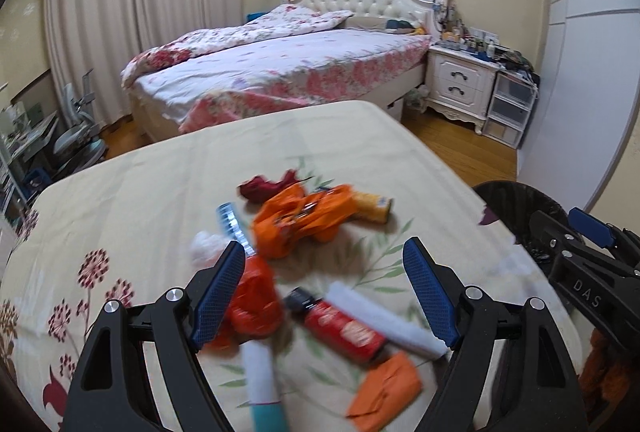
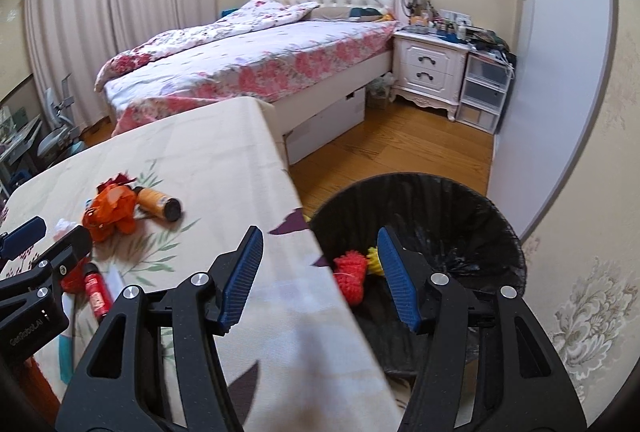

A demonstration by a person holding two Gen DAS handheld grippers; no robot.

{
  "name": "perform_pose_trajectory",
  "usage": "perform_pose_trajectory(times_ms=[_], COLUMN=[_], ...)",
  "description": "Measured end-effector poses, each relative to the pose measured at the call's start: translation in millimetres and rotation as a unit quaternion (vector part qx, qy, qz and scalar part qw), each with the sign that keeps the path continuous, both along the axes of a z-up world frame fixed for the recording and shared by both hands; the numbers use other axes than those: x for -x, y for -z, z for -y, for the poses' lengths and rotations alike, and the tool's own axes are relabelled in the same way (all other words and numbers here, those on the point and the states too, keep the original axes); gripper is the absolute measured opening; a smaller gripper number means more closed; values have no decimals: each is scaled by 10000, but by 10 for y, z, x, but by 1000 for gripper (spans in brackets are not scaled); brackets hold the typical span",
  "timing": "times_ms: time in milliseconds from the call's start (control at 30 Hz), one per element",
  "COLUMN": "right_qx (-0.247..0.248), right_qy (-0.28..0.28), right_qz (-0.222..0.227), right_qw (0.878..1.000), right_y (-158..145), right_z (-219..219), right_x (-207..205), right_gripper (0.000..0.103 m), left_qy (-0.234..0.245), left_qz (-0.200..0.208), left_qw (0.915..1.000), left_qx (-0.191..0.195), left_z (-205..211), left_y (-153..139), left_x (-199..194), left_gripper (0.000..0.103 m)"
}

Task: Collect trash
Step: 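Grasp the red plastic bags with the left tool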

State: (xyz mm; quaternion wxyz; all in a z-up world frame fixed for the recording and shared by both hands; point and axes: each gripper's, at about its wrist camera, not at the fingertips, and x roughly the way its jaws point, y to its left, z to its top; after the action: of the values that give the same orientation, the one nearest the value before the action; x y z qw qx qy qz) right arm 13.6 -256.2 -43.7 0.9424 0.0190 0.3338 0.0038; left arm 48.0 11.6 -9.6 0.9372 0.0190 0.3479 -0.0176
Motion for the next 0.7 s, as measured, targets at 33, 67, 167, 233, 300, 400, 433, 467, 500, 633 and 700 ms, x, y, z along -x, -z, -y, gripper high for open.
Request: perform_pose_trajectory(times_ms=[33,67,167,233,300,400,433,467,500,633,700], right_qx=[-4,-7,4,13,9,17,19,20,20,26,34], right_qy=[-57,-119,-285,-380,-474,-579,-603,-622,-647,-719,-757], right_qz=[-3,-7,-20,-38,-64,-106,-116,-124,-131,-150,-163], right_qw=[10000,9999,9996,9993,9989,9983,9981,9980,9978,9973,9970], right_y=[-4,-7,-6,-3,10,32,40,48,53,65,69], right_z=[-45,-96,-231,-333,-408,-506,-532,-557,-584,-647,-676], right_x=[5,6,24,3,5,-9,-12,-14,-14,-19,-26], right_gripper=[58,58,58,58,58,59,59,59,59,59,59], left_qy=[-72,-153,-356,-453,-530,-581,-597,-606,-623,-723,-701], left_qz=[-22,-43,-118,-171,-216,-293,-321,-358,-400,-638,-773], left_qw=[10000,9999,9993,9988,9984,9979,9977,9975,9972,9953,9941], left_qx=[1,-4,1,26,39,73,81,91,88,123,309], left_z=[-61,-116,-282,-371,-432,-484,-494,-509,-514,-583,-631], left_y=[14,31,85,124,155,201,217,239,259,356,385], left_x=[12,36,66,75,76,45,30,9,-19,-100,-129], left_gripper=[79,79,79,79,79,79,79,79,80,80,80])
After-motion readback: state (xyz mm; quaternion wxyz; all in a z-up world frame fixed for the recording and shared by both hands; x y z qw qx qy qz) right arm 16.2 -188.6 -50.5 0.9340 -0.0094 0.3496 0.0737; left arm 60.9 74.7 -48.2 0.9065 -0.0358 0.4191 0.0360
